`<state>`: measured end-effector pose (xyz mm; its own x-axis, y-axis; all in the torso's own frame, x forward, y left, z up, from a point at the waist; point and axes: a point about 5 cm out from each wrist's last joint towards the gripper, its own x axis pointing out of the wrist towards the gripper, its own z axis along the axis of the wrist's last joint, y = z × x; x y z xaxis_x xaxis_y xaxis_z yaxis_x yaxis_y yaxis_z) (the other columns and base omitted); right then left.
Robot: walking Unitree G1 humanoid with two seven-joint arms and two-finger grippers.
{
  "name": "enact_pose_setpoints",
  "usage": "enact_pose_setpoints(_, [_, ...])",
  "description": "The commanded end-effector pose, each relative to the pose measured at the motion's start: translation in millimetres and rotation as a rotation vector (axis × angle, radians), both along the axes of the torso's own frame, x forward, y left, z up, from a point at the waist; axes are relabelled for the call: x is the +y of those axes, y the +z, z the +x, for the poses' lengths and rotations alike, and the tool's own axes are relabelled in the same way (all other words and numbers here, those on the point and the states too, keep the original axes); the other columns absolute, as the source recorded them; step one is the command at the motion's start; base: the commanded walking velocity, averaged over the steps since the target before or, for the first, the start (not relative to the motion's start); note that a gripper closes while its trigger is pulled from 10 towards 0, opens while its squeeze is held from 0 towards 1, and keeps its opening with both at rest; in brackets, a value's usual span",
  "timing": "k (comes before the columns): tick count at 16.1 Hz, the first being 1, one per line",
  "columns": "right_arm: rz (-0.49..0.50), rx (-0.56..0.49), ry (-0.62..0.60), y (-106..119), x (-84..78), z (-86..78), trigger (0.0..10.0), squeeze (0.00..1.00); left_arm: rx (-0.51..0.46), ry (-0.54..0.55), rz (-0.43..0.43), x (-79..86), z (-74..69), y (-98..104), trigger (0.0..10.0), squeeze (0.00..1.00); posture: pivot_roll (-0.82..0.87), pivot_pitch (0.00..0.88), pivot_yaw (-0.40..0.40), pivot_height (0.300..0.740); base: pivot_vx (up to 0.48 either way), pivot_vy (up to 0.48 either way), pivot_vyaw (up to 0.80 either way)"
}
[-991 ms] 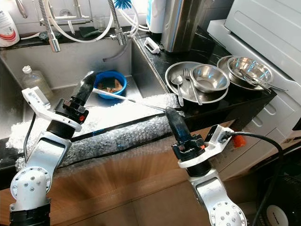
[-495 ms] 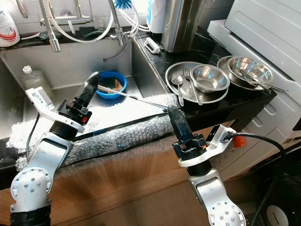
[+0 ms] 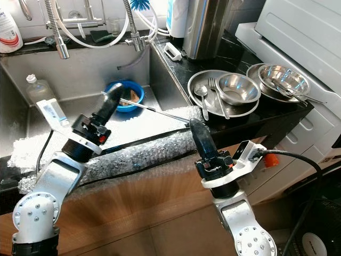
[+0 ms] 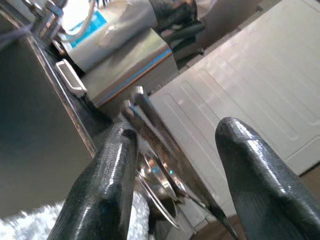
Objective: Kitchen organization
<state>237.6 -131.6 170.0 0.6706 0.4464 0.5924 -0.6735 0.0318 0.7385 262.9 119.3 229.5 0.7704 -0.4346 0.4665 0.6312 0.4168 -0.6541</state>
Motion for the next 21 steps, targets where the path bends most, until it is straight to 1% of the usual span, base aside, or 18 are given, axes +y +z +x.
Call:
enact_pose_setpoints(1, [0.005,-0.014,0.003,1.4,0.1,0.6,10.0,0.00,-0.028,-0.043,0.014,-5.9,-5.9,4.9,10.0,0.00,0.08,0.131,-0.088,0.740,0.000,0.000,0.00])
enact_pose_setpoints(6, [-0.003,-0.011,0.018,-0.6,2.3,0.5,10.0,0.00,-0.028,-0.071,0.018,-9.4,-8.0,4.5,10.0,0.00,0.08,0.134,-0.089,0.740,0.000,0.000,0.00])
enact_pose_setpoints(7, [-0.041,-0.010,0.050,-3.9,9.2,-1.7,10.0,0.00,-0.029,-0.075,0.014,-10.3,-8.2,4.7,10.0,0.00,0.08,0.133,-0.089,0.740,0.000,0.000,0.00])
enact_pose_setpoints(10, [-0.034,-0.010,0.073,-4.1,14.7,-4.6,10.0,0.00,-0.028,-0.078,0.014,-11.6,-8.3,4.9,10.0,0.00,0.08,0.134,-0.089,0.740,0.000,0.000,0.00])
enact_pose_setpoints(13, [-0.035,-0.009,0.079,-4.7,15.2,-5.1,10.0,0.00,-0.028,-0.076,0.014,-11.8,-8.2,4.9,10.0,0.00,0.08,0.133,-0.091,0.740,0.000,0.000,0.00])
enact_pose_setpoints(14, [-0.038,-0.008,0.077,-5.1,14.6,-4.6,10.0,0.00,-0.027,-0.074,0.014,-11.5,-8.1,4.7,9.5,0.00,0.08,0.133,-0.091,0.740,0.000,0.000,0.00])
enact_pose_setpoints(15, [-0.039,-0.007,0.076,-5.4,14.4,-4.4,10.0,0.00,-0.026,-0.073,0.014,-11.2,-8.1,4.6,5.7,0.00,0.08,0.133,-0.091,0.740,0.000,0.000,0.00])
enact_pose_setpoints(16, [-0.042,-0.008,0.073,-5.5,14.0,-3.8,10.0,0.00,-0.026,-0.071,0.012,-10.6,-7.9,4.5,0.0,0.00,0.08,0.134,-0.092,0.740,0.000,0.000,0.00])
enact_pose_setpoints(18, [-0.051,-0.004,0.060,-6.9,13.6,-2.1,10.0,0.00,-0.018,-0.070,0.029,-10.7,-8.0,2.1,0.0,0.00,0.08,0.134,-0.092,0.740,0.000,0.000,0.00])
enact_pose_setpoints(21, [-0.058,-0.001,0.049,-7.7,13.3,-1.4,10.0,0.00,-0.013,-0.067,0.033,-11.1,-7.7,1.1,0.0,0.00,0.08,0.134,-0.092,0.740,0.000,0.000,0.00])
